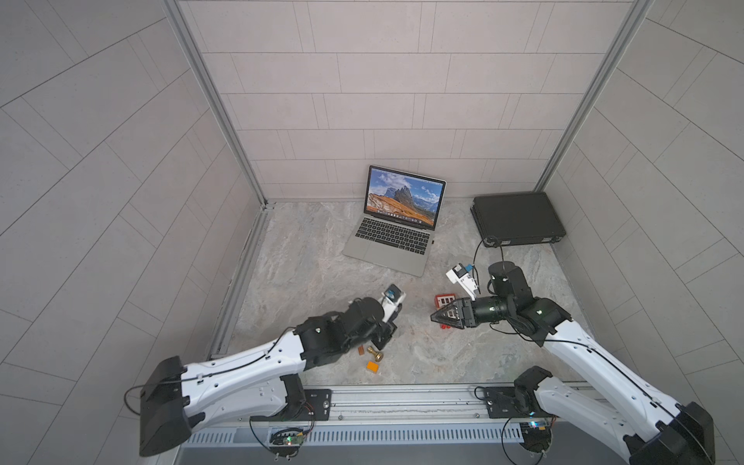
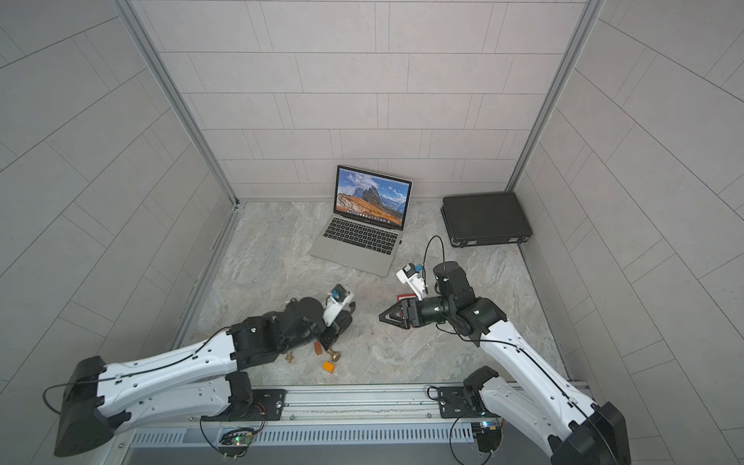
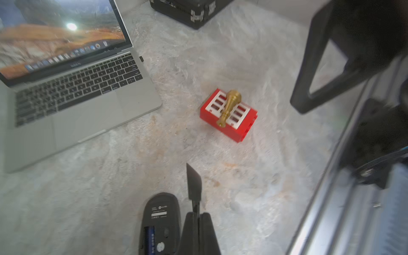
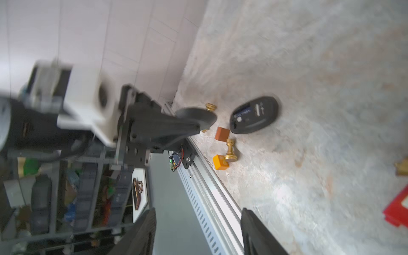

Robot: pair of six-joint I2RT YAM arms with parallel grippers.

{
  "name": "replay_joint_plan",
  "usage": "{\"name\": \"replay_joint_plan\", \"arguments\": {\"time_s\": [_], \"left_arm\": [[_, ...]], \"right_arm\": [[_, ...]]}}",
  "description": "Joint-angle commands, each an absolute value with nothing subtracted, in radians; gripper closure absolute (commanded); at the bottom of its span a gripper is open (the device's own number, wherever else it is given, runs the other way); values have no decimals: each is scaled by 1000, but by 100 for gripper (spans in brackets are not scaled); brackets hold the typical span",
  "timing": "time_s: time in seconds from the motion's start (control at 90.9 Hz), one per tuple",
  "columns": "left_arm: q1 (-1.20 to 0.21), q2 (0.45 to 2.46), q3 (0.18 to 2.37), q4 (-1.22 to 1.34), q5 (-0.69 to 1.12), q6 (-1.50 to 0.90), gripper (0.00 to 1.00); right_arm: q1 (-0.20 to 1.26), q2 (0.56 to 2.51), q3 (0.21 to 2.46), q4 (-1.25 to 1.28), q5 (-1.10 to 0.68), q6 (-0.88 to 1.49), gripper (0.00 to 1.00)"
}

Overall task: Insert the wireless mouse receiver into the laptop
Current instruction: Pick up the lid from the center of the board.

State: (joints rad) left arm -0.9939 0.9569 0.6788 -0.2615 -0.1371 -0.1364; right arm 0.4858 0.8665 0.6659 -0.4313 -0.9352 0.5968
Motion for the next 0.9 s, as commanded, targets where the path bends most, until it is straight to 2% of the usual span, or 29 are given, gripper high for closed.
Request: {"name": "replay_joint_plan", "arguments": {"time_s": [0.0,0.066,0.154,0.44,0.506,0.583,0.704,0.891], "left_arm": [[-862,932,699,-238,523,-351,100],[-822,940,707,-190,677,-414,100],[-819,959,727,-150,777,-455,100],[-818,989,750,-65,852,-519,100],[-816,991,750,-65,851,-521,100],[-816,992,751,-69,847,-523,100],[-816,1002,750,-74,846,-518,100],[-817,1014,749,-54,850,-525,100]], "right_arm": [[487,858,635,-141,-1112,670,32],[500,881,646,-86,-1169,710,31],[533,904,673,-86,-1207,697,31],[604,943,693,-108,-1235,668,35],[608,940,688,-108,-1241,670,39],[610,927,686,-105,-1245,682,50],[613,901,670,-39,-1246,740,63],[636,917,656,-11,-1263,770,74]]}}
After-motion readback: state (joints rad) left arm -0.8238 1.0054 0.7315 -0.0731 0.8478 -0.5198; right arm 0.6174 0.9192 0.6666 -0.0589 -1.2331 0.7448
